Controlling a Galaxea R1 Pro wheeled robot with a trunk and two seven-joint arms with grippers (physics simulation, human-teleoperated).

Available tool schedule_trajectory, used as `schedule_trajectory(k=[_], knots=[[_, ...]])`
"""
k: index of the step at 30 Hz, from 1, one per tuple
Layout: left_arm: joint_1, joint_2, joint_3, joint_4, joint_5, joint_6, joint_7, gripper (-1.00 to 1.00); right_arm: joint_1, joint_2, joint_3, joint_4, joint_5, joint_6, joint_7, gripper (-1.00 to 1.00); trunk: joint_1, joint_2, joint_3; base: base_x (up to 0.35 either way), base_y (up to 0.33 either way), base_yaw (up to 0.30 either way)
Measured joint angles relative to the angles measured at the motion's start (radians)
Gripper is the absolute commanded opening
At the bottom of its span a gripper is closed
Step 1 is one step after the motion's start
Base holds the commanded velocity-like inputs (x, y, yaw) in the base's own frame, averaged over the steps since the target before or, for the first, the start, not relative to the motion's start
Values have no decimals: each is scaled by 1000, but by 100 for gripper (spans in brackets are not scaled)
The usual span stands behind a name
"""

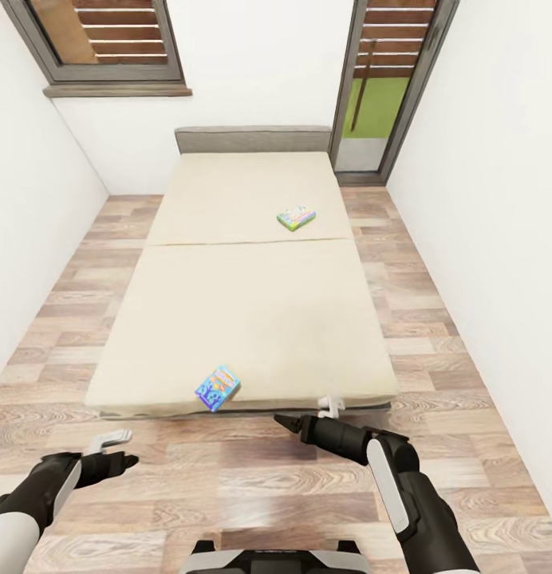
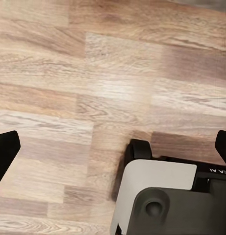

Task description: Put all the toys in the child's room - the three board games (two on the bed and one on the table), the two jigsaw puzzles on the table, and the tennis ball on the table - inside the toy box on the table in the child's room.

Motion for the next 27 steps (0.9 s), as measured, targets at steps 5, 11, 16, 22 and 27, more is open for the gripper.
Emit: schedule_trajectory(k=[5,11,16,22,27], knots=[[2,-22,0,0,0,-5,0,100,4,0,1,0,0,0,-1,100,0,0,8,0,0,0],[2,-29,0,0,-1,-7,0,100,5,0,1,-2,0,0,-1,100,0,0,18,0,0,0],[2,-32,0,0,-1,-7,0,100,6,0,0,-3,0,-1,-2,100,0,0,27,0,0,0],[2,-35,0,0,-1,-7,0,100,6,2,1,-3,2,-1,-5,100,0,0,37,0,0,0],[2,-36,1,0,-1,-6,-1,100,7,8,4,-2,10,-3,-11,100,0,0,45,0,0,0]])
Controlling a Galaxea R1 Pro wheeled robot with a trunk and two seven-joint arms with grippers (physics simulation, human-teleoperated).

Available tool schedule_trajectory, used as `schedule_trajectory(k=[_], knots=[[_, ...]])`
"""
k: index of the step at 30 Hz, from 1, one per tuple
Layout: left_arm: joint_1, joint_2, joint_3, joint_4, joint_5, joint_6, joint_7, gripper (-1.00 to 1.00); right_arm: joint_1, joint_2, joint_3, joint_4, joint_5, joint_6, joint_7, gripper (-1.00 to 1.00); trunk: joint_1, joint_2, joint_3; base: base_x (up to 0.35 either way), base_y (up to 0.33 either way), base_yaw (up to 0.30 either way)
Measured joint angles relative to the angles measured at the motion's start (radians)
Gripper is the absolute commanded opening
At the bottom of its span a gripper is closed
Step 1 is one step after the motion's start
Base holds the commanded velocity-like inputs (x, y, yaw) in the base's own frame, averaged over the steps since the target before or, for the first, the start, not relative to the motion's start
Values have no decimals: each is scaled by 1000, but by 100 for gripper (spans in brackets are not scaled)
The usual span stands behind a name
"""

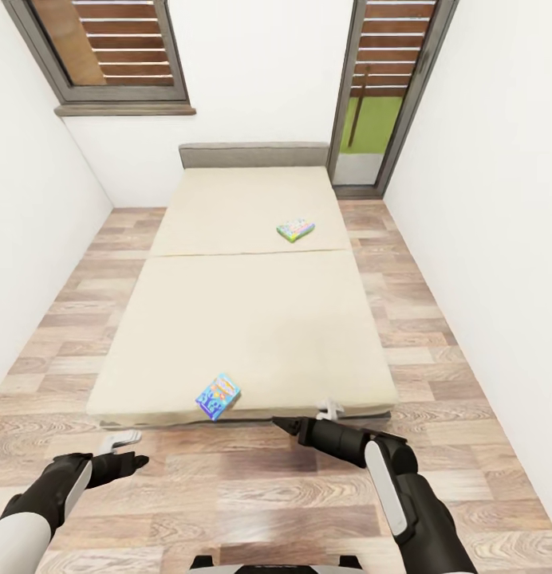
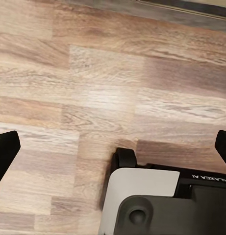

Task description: Put all the toys in the child's room - the three board games (two on the bed and one on the table), the two jigsaw puzzles on the table, and the tennis ball on the table - inside the toy box on the table in the child's room.

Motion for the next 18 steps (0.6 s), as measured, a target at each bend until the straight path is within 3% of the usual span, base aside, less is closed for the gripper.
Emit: schedule_trajectory(k=[18], knots=[[0,-2,1,0,0,1,-3,100,0,6,2,2,5,-2,-4,100,0,0,30,0,0,0]])
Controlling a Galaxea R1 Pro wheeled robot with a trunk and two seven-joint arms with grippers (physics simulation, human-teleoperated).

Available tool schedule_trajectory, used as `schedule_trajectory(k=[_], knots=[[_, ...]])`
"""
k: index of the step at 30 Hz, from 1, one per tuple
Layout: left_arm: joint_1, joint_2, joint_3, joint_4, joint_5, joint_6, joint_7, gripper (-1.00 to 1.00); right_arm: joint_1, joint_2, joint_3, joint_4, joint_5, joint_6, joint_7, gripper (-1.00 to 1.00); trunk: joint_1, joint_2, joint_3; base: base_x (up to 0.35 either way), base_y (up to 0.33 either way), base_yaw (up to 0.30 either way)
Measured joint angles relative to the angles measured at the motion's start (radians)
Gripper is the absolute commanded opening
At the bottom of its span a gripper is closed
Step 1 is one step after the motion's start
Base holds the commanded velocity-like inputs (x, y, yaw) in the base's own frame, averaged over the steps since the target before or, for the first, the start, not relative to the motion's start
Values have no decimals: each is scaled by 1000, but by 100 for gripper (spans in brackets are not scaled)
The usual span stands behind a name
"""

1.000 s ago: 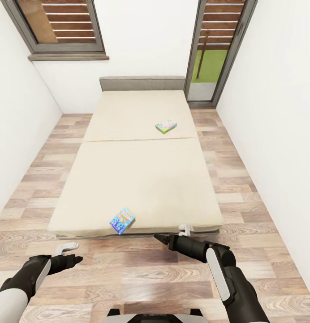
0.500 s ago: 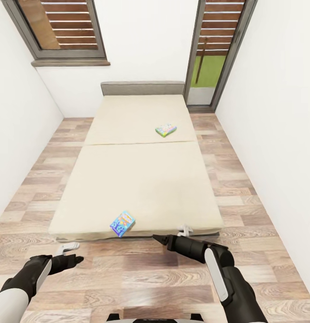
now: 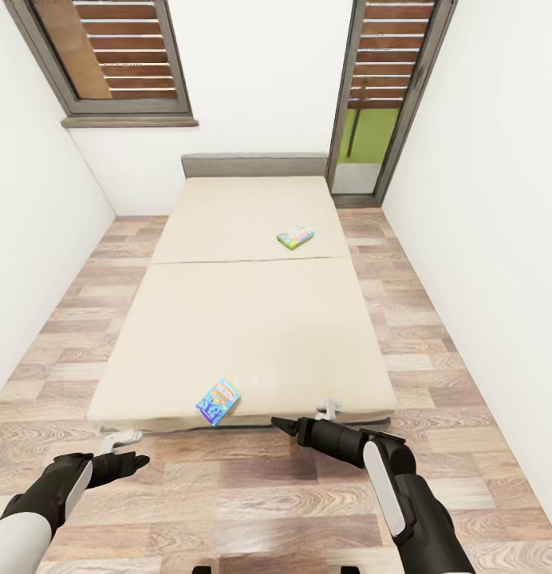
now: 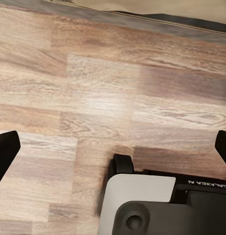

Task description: Put all the toys in the child's room - the three board games (two on the bed and one on the table), the two jigsaw puzzles on the table, and the tennis ball on the table - inside the toy box on the table in the child's room.

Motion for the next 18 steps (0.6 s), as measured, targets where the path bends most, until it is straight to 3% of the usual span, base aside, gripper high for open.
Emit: schedule_trajectory(k=[18], knots=[[0,0,0,0,1,0,1,100,0,1,1,6,0,-20,-2,100,0,0,30,-4,0,0]])
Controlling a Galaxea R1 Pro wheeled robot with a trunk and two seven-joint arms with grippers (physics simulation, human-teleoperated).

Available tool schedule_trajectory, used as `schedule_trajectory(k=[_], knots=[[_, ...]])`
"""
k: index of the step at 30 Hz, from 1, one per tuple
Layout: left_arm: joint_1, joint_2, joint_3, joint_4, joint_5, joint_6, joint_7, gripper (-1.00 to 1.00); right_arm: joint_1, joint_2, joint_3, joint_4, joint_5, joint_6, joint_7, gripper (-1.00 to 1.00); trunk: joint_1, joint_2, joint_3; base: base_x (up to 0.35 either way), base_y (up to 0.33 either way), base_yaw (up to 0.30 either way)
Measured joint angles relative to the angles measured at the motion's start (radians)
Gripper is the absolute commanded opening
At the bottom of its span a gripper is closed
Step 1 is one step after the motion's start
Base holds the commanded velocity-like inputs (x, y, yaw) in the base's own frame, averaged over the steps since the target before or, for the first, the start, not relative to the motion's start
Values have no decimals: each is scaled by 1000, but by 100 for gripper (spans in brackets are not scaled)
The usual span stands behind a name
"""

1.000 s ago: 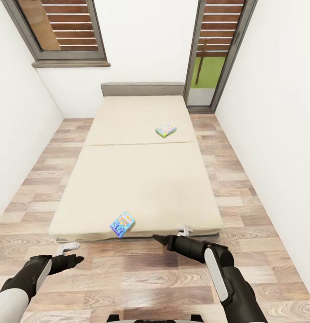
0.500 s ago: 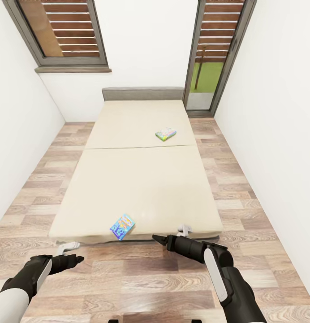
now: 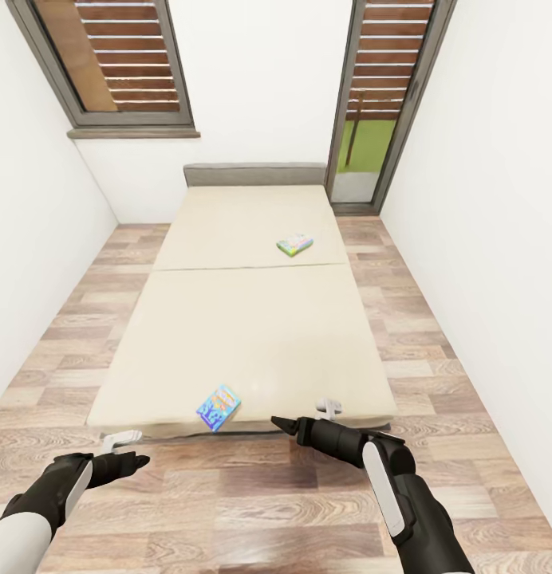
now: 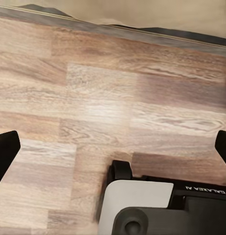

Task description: Put all the toys in the child's room - the three board games (two on the bed and one on the table), the two jigsaw puzzles on the table, and the tennis ball on the table - inside the toy box on the table in the child's room.

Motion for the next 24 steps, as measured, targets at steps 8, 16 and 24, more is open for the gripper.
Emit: schedule_trajectory(k=[8,16,24], knots=[[0,0,0,0,2,0,-2,100,0,0,0,1,0,-1,0,100,0,0,13,-45,0,0],[0,0,0,0,-1,0,1,100,0,0,-1,2,1,-1,0,100,0,0,27,-3,0,0],[0,0,0,0,0,1,1,100,0,0,1,6,2,-1,0,100,0,0,40,-84,0,0]])
